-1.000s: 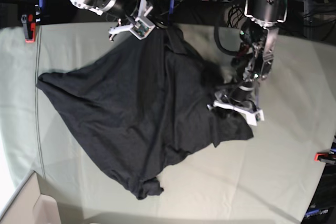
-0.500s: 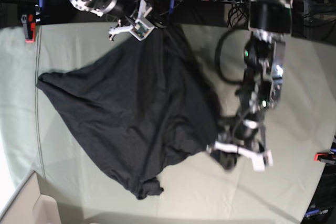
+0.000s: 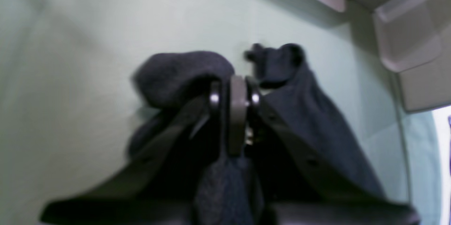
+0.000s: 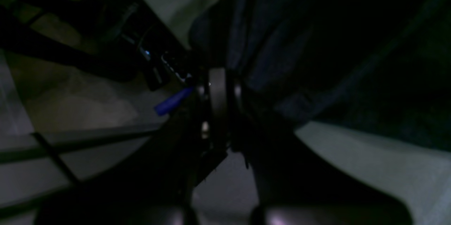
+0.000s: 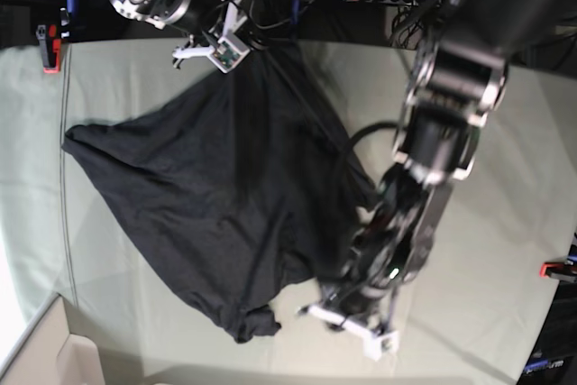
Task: Layout the t-shirt on the table in an organized manner, then fold the t-shirt properly
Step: 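Pull the shirt fabric with the left gripper toward the right gripper, then hold the shirt with both grippers and stretch it flat between them, then release the right gripper and grasp the shirt body lower down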
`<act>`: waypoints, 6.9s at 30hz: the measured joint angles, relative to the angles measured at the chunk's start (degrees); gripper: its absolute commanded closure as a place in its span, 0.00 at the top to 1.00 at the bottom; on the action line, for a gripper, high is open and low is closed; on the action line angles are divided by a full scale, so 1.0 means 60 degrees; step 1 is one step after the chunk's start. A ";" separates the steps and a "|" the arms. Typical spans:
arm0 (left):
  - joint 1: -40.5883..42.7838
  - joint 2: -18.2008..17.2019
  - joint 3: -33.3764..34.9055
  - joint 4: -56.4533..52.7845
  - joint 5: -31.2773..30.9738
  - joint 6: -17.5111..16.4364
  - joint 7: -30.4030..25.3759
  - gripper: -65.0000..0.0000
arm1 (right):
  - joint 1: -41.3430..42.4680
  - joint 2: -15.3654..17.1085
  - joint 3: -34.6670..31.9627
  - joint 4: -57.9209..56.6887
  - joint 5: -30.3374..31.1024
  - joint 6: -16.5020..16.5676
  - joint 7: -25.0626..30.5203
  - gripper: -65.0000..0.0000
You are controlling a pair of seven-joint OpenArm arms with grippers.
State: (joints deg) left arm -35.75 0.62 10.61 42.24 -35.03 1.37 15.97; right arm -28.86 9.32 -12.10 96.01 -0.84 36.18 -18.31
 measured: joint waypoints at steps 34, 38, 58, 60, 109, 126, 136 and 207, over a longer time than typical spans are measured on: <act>0.4761 -0.1792 0.0051 0.3406 -0.0025 -0.0015 0.0120 0.72 | 0.0670 -0.0036 0.0452 -0.0047 0.0015 0.0040 0.0022 0.00; 0.4717 -0.1727 0.0066 0.3359 -0.0033 -0.0015 0.0076 0.71 | 0.0623 -0.0025 0.0452 -0.0051 0.0007 0.0069 -0.0015 0.00; 0.6976 -0.1814 -0.4000 0.6794 -0.0204 -0.0160 0.0342 0.00 | 0.0761 -0.0058 0.0459 -0.0033 0.0200 0.0087 0.0244 0.00; 0.7482 -0.1767 -0.4896 0.7512 -0.0200 -0.0219 0.0408 0.00 | 0.0765 -0.0138 0.0357 0.0018 0.0222 0.0208 0.0302 0.00; 0.8069 -0.1399 -0.9624 0.5701 -0.0073 -0.0168 0.1450 0.34 | 0.2080 -0.1042 0.6364 -0.2018 0.0011 0.0488 0.0055 0.57; 0.7934 -0.1421 -0.9628 0.5697 -0.0007 -0.0157 0.1453 0.34 | 0.2954 -0.1111 0.7391 -0.3242 0.0044 0.0608 0.0062 0.56; 0.7792 -0.1406 -0.9621 0.5690 -0.0007 -0.0157 0.1457 0.34 | 0.3082 -0.1056 0.8087 -0.3257 -0.0025 0.0539 0.0047 0.56; 0.7938 -0.1996 -0.9661 0.6014 -0.0080 -0.0091 0.1512 0.22 | 0.6116 -0.1632 0.4564 -0.3508 -0.0004 -0.1322 -0.0127 0.67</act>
State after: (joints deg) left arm 11.88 -11.35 -47.35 78.32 -35.51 0.82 25.04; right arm 7.84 -0.47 15.29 74.96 -0.86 28.25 -19.07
